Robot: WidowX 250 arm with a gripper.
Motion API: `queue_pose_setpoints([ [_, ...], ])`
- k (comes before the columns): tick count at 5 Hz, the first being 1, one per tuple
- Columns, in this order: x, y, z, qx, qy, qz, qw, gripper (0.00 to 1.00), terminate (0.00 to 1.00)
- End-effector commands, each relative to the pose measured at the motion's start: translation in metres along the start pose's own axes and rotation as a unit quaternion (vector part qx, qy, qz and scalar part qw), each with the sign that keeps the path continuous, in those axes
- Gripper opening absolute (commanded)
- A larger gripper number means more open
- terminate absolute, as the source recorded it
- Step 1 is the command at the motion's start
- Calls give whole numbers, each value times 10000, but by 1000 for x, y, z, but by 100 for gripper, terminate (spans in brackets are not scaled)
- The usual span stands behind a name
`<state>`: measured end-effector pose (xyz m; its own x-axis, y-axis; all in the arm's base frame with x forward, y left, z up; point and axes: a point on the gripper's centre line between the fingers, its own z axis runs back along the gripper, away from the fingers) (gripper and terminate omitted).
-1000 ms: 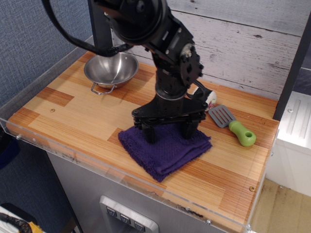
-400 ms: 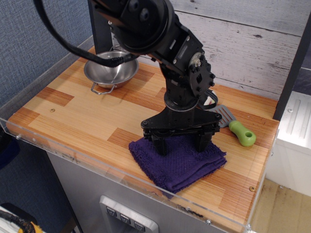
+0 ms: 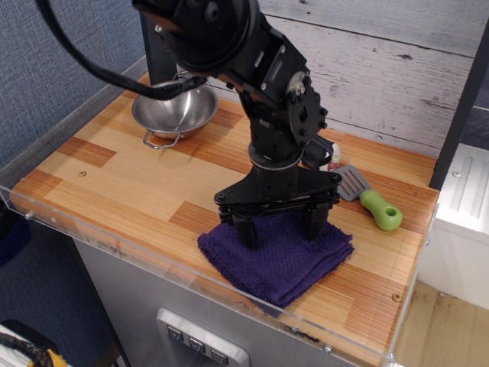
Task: Move and twist the towel to the right slightly
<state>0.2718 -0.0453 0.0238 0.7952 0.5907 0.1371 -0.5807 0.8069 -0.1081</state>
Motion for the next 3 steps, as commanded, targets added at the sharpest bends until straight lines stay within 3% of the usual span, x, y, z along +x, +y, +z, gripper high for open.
queue_pose_setpoints([
  [1, 30, -3, 62, -410, -611, 777, 9943, 100, 0],
  [3, 52, 7, 123, -631, -1186, 1524, 9792, 100, 0],
])
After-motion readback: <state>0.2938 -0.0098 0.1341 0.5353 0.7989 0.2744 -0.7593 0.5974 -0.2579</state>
